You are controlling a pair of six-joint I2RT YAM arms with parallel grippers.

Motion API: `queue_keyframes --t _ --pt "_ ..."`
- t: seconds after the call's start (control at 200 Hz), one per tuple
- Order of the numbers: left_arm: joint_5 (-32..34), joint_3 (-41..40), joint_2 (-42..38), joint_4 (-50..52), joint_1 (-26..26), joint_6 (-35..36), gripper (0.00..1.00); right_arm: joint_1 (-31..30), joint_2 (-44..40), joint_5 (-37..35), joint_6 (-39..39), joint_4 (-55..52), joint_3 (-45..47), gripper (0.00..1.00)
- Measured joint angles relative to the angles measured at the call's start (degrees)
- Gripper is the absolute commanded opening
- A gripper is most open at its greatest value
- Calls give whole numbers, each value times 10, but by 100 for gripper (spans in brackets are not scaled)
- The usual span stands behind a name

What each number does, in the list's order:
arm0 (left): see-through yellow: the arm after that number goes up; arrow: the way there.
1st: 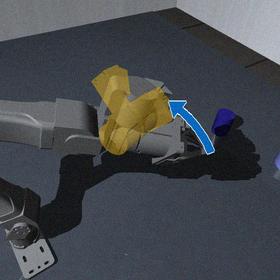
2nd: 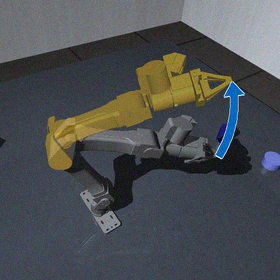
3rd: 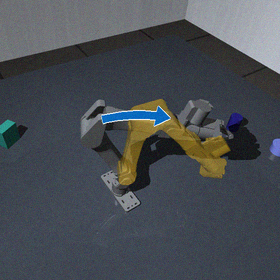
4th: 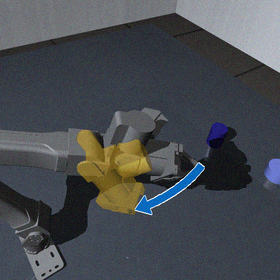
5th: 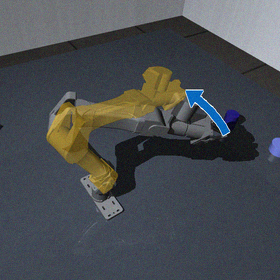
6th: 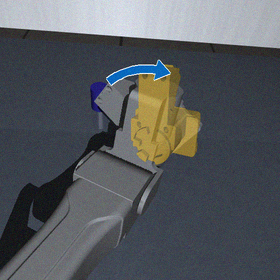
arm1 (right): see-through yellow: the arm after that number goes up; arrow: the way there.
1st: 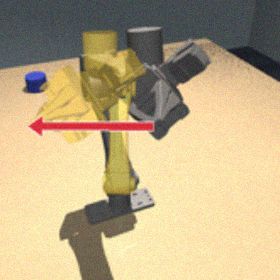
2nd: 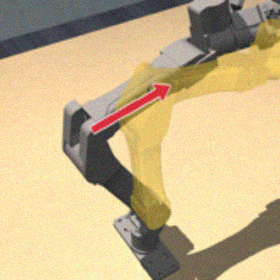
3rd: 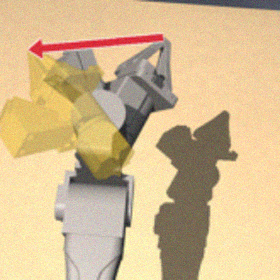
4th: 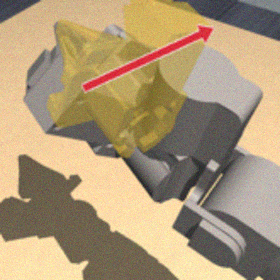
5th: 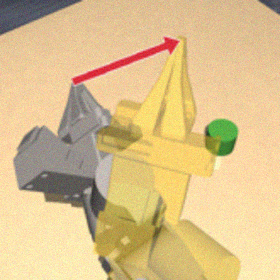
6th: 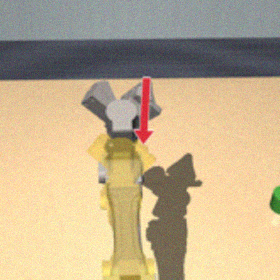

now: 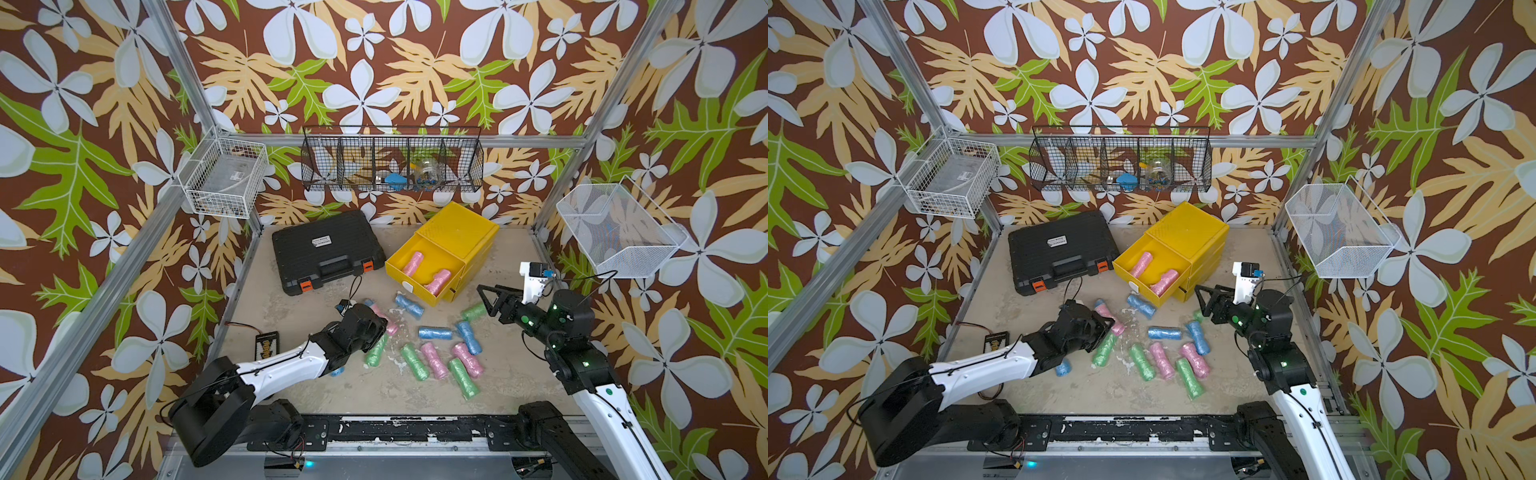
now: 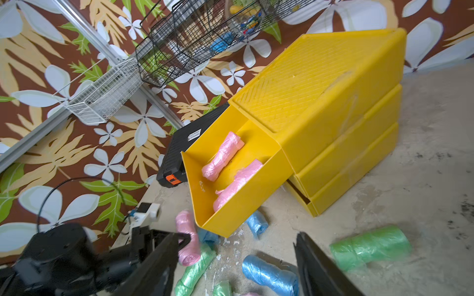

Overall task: Sort the rolls of trash bags by color and place them into the drawer
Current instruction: Pick up the roll of trash bags from the center of the board, then place the roll of trash bags in the drawer.

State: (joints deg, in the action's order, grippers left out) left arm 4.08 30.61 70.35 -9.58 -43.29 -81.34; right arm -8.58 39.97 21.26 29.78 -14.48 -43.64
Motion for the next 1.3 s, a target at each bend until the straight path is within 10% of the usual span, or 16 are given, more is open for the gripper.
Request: queue_keyframes --t 0.511,1.302 --pt "-47 228 -102 195 20 298 0 0 80 -117 -15 -80 -66 71" --pt "-96 875 413 566 13 784 0 2 112 38 -76 -52 -99 71"
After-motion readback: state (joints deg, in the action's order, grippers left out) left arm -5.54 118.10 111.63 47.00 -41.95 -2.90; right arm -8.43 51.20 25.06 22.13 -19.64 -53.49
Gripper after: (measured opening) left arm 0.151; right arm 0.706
